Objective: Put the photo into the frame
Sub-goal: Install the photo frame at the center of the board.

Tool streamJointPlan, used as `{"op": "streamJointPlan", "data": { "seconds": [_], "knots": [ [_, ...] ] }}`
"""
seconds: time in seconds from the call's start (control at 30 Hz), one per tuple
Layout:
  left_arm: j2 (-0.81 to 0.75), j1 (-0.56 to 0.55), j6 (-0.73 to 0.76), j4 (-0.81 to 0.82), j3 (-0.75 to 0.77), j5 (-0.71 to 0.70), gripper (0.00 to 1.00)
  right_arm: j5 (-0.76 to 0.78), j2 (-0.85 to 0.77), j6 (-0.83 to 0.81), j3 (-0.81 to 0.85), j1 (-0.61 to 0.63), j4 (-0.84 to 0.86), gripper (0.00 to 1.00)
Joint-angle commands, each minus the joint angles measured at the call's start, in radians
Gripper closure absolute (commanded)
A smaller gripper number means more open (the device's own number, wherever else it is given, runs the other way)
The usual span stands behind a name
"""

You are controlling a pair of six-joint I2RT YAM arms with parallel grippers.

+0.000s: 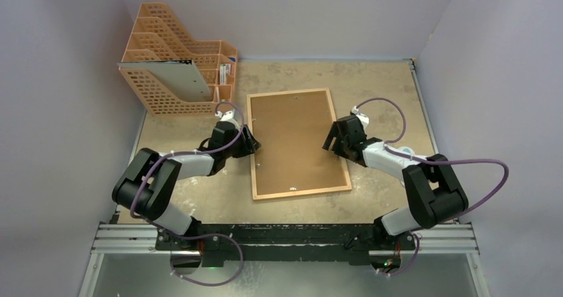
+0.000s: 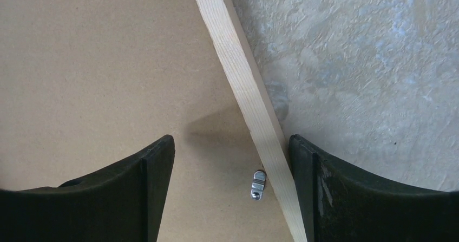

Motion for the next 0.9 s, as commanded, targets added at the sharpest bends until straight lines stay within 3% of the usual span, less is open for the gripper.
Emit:
{"op": "streamJointPlan", "data": {
  "seconds": [0.0,0.2,0.4,0.87],
  "knots": [
    [-0.025,-0.014,0.032,-0.160,-0.025,-0.038,0.49,-0.023,0.016,0.121,0.009,0.050,-0.118,0.21],
    [-0.107,-0.014,0.036,-0.206,-0.060,-0.090,0.46,0.152,-0.068,0.176,0.040,0.049,-0.314,0.16],
    [-0.142,-0.014,0.037,-0.212,-0.090,-0.094,0.44,0.169,-0.122,0.219,0.008,0.049,-0.387,0.16],
    [-0.129,-0.014,0.037,-0.181,-0.114,-0.049,0.45,0.166,-0.030,0.254,0.020,0.050,-0.302,0.36]
  ]
}}
